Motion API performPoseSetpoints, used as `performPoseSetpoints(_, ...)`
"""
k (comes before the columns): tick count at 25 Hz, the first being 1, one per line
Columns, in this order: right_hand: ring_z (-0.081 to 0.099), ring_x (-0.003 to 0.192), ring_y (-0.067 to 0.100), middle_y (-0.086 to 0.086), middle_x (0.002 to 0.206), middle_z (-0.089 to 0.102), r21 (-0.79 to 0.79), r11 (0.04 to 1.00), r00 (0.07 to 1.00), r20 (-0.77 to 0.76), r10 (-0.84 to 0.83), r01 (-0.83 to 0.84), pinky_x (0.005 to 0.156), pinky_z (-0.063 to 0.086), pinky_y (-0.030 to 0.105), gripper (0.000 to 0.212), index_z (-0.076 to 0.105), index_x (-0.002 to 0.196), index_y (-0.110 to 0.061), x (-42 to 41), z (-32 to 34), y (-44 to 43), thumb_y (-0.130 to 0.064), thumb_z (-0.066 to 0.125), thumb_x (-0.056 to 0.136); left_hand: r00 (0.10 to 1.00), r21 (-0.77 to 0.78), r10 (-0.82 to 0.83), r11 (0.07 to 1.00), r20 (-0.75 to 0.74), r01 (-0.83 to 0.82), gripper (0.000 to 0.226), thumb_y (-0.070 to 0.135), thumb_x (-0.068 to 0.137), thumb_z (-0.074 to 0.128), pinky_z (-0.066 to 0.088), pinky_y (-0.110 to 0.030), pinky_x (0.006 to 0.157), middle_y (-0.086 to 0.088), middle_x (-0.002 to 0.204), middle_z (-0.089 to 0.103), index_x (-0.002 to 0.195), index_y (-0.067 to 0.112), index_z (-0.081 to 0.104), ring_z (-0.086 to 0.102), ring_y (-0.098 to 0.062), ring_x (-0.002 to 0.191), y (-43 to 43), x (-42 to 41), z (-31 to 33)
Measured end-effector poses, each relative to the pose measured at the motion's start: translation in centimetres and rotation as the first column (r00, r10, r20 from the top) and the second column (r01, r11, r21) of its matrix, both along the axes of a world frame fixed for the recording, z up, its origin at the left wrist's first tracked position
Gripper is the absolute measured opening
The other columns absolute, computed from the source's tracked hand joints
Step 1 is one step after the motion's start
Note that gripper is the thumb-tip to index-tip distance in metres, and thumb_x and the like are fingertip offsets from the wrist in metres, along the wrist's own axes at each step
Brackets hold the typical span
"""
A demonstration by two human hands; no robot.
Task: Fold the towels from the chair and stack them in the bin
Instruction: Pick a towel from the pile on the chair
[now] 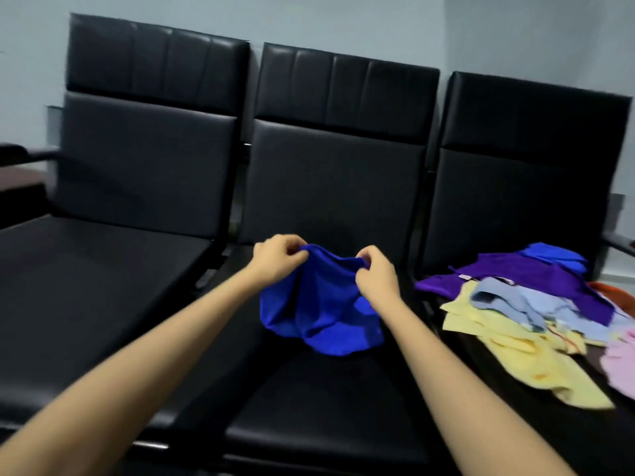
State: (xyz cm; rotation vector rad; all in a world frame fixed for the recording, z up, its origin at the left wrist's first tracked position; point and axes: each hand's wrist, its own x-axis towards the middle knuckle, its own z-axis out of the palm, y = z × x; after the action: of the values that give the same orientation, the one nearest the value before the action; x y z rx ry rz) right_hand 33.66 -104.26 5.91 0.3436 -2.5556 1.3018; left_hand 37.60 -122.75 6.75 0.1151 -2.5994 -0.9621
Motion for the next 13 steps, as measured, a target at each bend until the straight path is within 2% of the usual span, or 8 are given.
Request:
performPoseSetpoints(2,0.057,0.109,0.024,0.002,0.110,0.063,-0.037,0.996,0.991,0.100,0.084,-0.081,0.097,0.042,0.037,0.038,0.055,0.108,-0.022,1.6,-2.9,-2.1,-0.002,0.050,0.077,0.992,-0.004,-0.084,0.996,-0.089,0.084,0.013,0.022,0.084,0.063,0.050,-0.034,0.082,-0.001,0.086,0.071,0.092,0.015,0.071,0.064,-0.017,0.084,-0.1,1.1,-2.7)
performPoseSetpoints(4,0.054,0.116,0.018,-0.004,0.117,0.060,0.082,0.973,0.964,0.180,0.198,-0.215,0.102,0.039,0.041,0.048,0.048,0.126,-0.027,2.5,-4.5,-3.7,-0.019,0.058,0.080,0.974,-0.013,-0.188,0.982,-0.129,0.188,0.007,0.014,0.086,0.062,0.047,-0.028,0.074,0.000,0.080,0.067,0.088,0.013,0.068,0.059,-0.014,0.075,0.3,1.5,-3.2)
performPoseSetpoints(6,0.056,0.113,0.021,-0.003,0.116,0.064,0.231,0.937,0.959,0.170,0.228,-0.264,0.095,0.044,0.039,0.038,0.054,0.121,-0.029,2.3,-4.0,-3.8,-0.028,0.058,0.083,0.955,-0.081,-0.269,0.962,-0.127,0.261,0.004,0.017,0.088,0.062,0.042,-0.026,0.069,0.004,0.076,0.062,0.086,0.014,0.065,0.054,-0.012,0.071,0.5,1.5,-2.0)
performPoseSetpoints(8,0.060,0.103,0.028,0.002,0.106,0.068,0.332,0.920,0.978,0.093,0.188,-0.209,0.082,0.047,0.034,0.021,0.063,0.101,-0.028,1.6,-2.7,-2.8,-0.020,0.056,0.083,0.936,-0.243,-0.352,0.908,0.002,0.342,0.008,0.019,0.087,0.064,0.040,-0.025,0.067,0.005,0.077,0.058,0.091,0.012,0.066,0.050,-0.012,0.071,-0.3,1.2,-0.5)
performPoseSetpoints(10,0.061,0.094,0.024,-0.001,0.097,0.068,0.317,0.909,0.962,0.092,0.255,-0.271,0.075,0.046,0.028,0.034,0.062,0.090,-0.032,0.8,-1.4,-1.4,-0.004,0.049,0.078,0.936,-0.379,-0.311,0.857,0.163,0.350,0.014,0.014,0.086,0.062,0.041,-0.025,0.071,0.002,0.086,0.060,0.100,0.012,0.067,0.052,-0.013,0.078,-1.5,0.9,0.1)
performPoseSetpoints(12,0.060,0.096,0.020,-0.002,0.100,0.064,0.294,0.878,0.924,0.175,0.339,-0.378,0.076,0.047,0.025,0.047,0.058,0.096,-0.031,0.5,-0.4,-0.4,0.007,0.040,0.074,0.968,-0.367,-0.207,0.897,0.143,0.246,0.022,0.007,0.086,0.053,0.045,-0.027,0.077,-0.001,0.093,0.065,0.101,0.015,0.068,0.058,-0.017,0.087,-2.5,0.4,-0.2)
performPoseSetpoints(13,0.058,0.103,0.022,0.000,0.107,0.062,0.338,0.859,0.922,0.199,0.333,-0.384,0.084,0.048,0.028,0.050,0.055,0.102,-0.031,0.3,-0.1,-0.1,0.006,0.039,0.074,0.984,-0.308,-0.156,0.935,0.089,0.176,0.025,0.005,0.086,0.049,0.045,-0.029,0.078,0.000,0.092,0.065,0.100,0.015,0.067,0.059,-0.019,0.090,-2.6,0.2,-0.3)
